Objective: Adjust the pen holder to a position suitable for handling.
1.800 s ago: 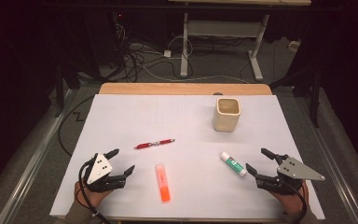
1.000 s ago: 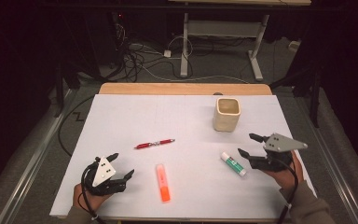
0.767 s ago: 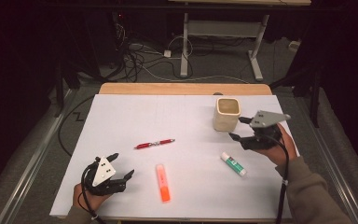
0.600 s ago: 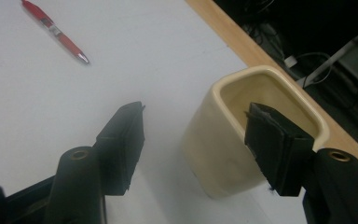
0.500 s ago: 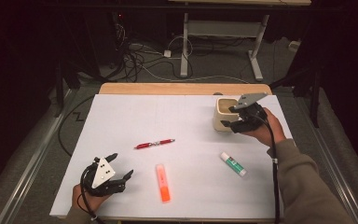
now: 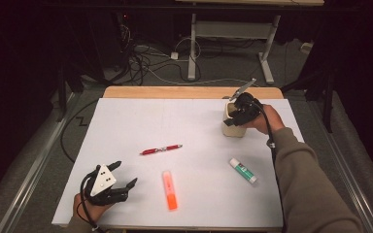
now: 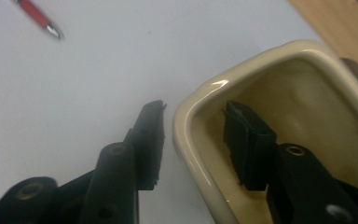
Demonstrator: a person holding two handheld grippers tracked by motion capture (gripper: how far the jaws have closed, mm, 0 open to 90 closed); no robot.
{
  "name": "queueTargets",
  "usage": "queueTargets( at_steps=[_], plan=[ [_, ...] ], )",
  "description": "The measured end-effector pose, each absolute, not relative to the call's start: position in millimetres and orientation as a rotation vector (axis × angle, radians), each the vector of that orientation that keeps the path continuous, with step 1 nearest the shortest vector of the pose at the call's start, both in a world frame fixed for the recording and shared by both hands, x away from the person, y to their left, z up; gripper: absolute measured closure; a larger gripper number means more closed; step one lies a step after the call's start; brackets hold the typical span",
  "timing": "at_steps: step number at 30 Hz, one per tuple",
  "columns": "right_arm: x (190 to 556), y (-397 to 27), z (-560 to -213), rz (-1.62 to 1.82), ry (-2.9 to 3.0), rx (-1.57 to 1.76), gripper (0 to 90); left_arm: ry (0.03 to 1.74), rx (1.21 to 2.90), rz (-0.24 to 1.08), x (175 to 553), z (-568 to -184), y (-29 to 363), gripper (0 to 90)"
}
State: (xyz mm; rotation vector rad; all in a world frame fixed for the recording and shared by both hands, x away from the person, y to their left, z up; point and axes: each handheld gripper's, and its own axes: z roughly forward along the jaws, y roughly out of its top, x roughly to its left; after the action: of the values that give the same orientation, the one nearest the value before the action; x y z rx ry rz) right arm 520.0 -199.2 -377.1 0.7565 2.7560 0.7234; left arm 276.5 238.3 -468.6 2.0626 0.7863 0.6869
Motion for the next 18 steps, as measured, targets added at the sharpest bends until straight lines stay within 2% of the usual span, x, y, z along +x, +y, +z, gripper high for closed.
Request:
queueTargets(
  at_steps=[2,7,18],
  plan=[
    [522,-196,-380,0.686,2.781,0.747,67.7,0.786,2.066,0.686,277,-469,238,22.6],
    [524,-195,-383,0.648,2.828,0.723,75.5,0.781,2.068,0.683,277,-469,238,22.6],
    [516,-186,-380,0.613,2.882,0.61,78.1,0.762,2.083,0.682,279,-470,237,22.7]
  ],
)
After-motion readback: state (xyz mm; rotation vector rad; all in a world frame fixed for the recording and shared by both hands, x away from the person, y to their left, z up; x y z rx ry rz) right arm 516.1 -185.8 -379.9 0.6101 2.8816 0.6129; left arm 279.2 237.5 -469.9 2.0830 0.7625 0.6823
